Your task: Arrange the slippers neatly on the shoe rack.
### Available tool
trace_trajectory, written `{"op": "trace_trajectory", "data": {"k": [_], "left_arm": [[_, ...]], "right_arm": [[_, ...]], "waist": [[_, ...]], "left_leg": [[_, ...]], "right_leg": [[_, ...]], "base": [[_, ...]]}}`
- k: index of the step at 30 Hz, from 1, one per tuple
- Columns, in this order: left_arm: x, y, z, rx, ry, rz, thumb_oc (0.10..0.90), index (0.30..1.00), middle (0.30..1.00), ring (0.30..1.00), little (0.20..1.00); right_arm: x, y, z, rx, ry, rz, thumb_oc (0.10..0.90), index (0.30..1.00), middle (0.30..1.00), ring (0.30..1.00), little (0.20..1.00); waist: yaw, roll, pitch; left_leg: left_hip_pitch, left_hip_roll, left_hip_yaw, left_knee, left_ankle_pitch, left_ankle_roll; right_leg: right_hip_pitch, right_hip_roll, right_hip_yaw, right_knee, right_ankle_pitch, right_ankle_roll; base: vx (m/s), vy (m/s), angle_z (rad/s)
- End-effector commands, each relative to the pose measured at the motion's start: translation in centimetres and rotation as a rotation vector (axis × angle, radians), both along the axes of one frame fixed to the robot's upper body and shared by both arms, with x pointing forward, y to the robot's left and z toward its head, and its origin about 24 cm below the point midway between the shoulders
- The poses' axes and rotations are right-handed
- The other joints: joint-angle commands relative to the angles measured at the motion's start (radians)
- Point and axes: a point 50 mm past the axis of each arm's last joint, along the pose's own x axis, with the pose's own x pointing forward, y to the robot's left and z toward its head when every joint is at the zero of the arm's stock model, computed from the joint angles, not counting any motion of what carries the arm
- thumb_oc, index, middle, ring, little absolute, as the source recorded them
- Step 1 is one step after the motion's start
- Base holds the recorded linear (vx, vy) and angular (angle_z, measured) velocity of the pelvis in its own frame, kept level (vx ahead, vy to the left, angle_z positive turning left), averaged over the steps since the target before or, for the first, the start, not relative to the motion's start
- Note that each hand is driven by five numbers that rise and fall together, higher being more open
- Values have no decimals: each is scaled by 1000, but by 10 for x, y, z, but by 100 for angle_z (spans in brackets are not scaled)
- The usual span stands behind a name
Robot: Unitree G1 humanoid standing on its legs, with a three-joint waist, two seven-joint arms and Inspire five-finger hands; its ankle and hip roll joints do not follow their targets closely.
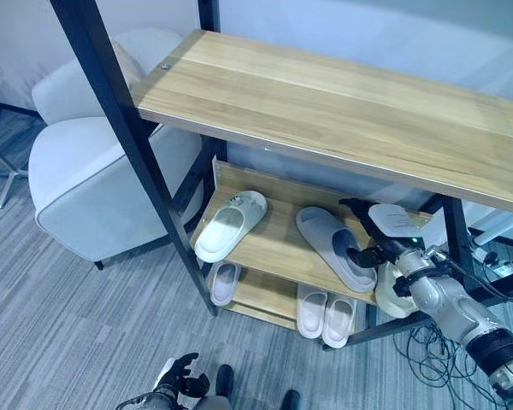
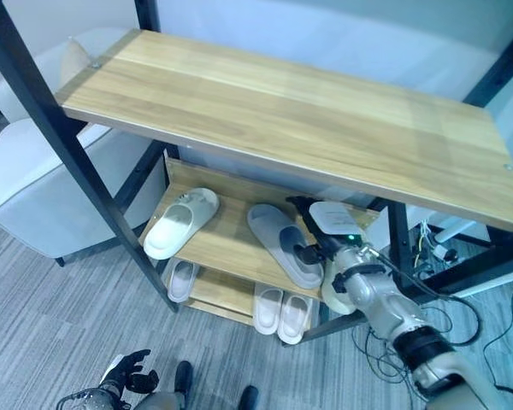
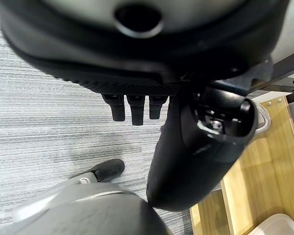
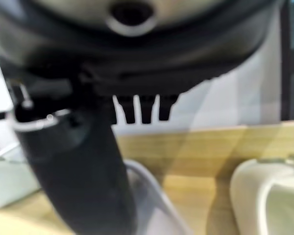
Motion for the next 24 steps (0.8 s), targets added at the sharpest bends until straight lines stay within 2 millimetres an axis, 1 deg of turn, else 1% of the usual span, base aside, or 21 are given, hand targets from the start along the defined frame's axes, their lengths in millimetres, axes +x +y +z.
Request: {"op": "trace_trajectory", "data": {"k": [1,7,8,9,10,11,12,20,24], "left_arm": [[-42,-33,-19,-40,170,-120,800,900,900,900,900],[-41,-35,-19,-43,166,-123,800,900,900,900,900],[-40,-35,-19,-42,166,-123,800,900,900,900,900],[-40,-35,-19,-41,166,-123,800,900,900,900,900],[-40,-35,-19,-41,165,-122,800,900,900,900,900],[-40,-35,-19,-41,165,-122,800,900,900,900,900],[-40,-35,-19,-41,163,-118,800,900,900,900,900],[-44,-34,-20,-37,176,-106,800,900,900,900,900],[-45,-32,-20,-32,184,-102,800,900,900,900,900]], "right_arm": [[32,14,75,41,-286,37,800,900,900,900,900],[36,13,69,50,-270,9,800,900,900,900,900],[38,14,69,59,-272,3,773,860,860,860,860],[39,15,69,62,-271,3,703,754,754,754,754],[39,16,68,66,-271,4,507,460,460,460,460],[39,16,68,66,-271,4,466,399,399,399,399],[39,17,68,74,-275,3,400,300,300,300,300],[34,19,62,105,-273,6,400,300,300,300,300],[26,18,65,130,-309,15,400,300,300,300,300]], "waist": [[66,0,-22],[74,-1,-20],[77,-1,-19],[78,-2,-18],[79,-2,-18],[79,-2,-18],[80,-1,-18],[77,2,-29],[68,8,-38]], "left_leg": [[15,41,-7,3,-71,-82],[11,39,-10,3,-71,-82],[9,39,-12,3,-70,-82],[9,38,-12,3,-70,-82],[8,38,-12,3,-71,-82],[8,38,-12,3,-71,-82],[8,37,-13,3,-71,-82],[20,35,-13,3,-78,-79],[34,34,-10,3,-85,-77]], "right_leg": [[-17,-48,-13,5,8,86],[-22,-49,-15,5,9,86],[-23,-49,-16,5,9,87],[-23,-48,-16,5,9,87],[-23,-49,-17,5,9,87],[-23,-49,-18,5,9,87],[-23,-49,-18,5,8,87],[-11,-51,-20,5,5,86],[-2,-52,-20,5,1,85]], "base": [[0,0,0],[0,0,0],[0,0,0],[0,0,0],[0,0,0],[0,0,0],[0,0,0],[15,6,4],[27,2,2]]}}
